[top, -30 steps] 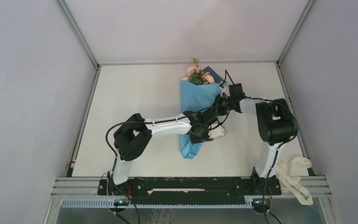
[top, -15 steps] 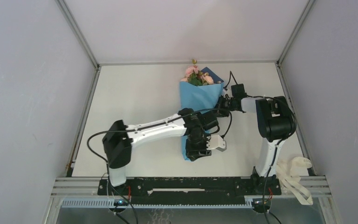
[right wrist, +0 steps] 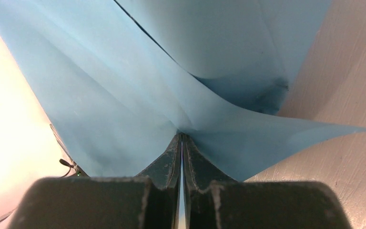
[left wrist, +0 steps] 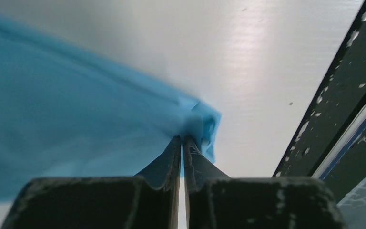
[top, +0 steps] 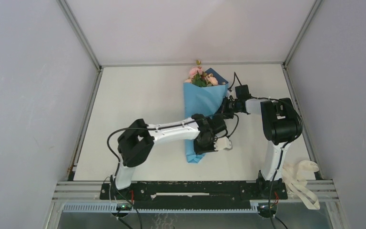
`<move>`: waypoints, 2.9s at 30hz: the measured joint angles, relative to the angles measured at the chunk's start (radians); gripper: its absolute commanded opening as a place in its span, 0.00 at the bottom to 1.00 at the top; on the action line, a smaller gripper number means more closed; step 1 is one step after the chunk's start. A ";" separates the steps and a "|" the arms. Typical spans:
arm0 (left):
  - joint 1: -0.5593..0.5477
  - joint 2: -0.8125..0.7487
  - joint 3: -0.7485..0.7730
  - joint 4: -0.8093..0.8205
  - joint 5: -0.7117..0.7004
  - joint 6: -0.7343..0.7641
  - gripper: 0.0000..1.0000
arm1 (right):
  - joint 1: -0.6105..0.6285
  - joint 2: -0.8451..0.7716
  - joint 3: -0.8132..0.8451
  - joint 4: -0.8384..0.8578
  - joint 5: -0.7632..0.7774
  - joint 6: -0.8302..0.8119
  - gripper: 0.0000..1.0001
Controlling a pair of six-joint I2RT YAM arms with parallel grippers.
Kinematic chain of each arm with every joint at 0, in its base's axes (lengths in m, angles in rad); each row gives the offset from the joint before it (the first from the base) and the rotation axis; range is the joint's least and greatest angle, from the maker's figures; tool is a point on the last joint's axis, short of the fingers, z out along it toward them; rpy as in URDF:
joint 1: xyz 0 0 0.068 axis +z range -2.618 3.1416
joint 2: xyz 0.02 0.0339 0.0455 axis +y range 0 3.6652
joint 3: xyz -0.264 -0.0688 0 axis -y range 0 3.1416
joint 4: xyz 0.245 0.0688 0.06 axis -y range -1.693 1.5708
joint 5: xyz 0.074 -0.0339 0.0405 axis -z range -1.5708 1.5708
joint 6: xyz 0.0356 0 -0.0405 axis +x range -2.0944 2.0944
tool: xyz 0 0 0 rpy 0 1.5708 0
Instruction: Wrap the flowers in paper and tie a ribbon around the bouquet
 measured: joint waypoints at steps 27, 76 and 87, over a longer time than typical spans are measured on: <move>-0.043 0.007 -0.092 0.190 -0.126 0.040 0.20 | 0.002 0.000 0.001 -0.002 0.013 0.025 0.10; -0.028 -0.006 -0.188 0.307 -0.014 0.048 0.24 | -0.793 -1.137 -0.634 -0.645 0.927 0.857 0.92; -0.024 0.001 -0.176 0.295 -0.006 0.042 0.24 | -0.760 -1.050 -0.633 -0.708 0.847 0.885 0.84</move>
